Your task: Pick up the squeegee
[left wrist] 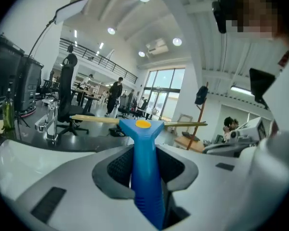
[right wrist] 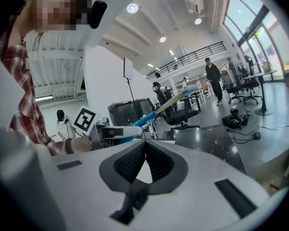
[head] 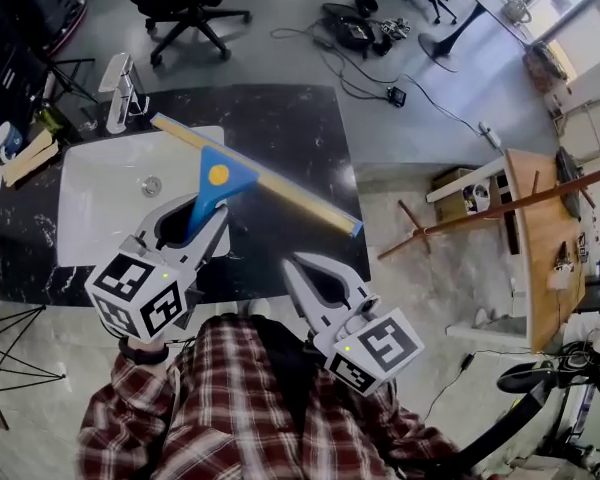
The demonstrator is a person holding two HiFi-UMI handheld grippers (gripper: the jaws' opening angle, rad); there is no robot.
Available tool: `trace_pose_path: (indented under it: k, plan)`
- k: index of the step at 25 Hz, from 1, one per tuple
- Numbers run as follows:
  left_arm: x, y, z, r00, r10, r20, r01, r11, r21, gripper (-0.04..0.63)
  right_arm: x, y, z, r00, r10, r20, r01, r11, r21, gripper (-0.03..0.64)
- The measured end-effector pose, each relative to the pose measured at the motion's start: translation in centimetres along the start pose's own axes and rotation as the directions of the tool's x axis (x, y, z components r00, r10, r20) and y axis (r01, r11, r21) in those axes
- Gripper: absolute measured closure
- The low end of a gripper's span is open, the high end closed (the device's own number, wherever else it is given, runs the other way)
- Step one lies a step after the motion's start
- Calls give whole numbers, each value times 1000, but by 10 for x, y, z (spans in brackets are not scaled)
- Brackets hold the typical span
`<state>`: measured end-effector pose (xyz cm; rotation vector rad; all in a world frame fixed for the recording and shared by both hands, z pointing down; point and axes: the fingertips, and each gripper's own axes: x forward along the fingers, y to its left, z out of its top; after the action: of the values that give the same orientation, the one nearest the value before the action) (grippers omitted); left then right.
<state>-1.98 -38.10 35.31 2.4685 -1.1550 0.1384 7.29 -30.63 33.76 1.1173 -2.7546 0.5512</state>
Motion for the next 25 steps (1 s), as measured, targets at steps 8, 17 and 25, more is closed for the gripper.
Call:
trace_pose_path:
  k: [8,17,25]
  plan:
    - [-38,-16,63,970,-78,232,84,996,-17,459,-2,-25,32,996,-62,64,66,997,-51,604]
    - [-49,-18,75,962,-78,261,83,997,-9,459,3,-25,43,995,-52,80,57,996,-69,604]
    - [-48,-21,74,964,-97,248,103,995,-11,459,9,-18,42,998,-22,55,27,997,-76,606]
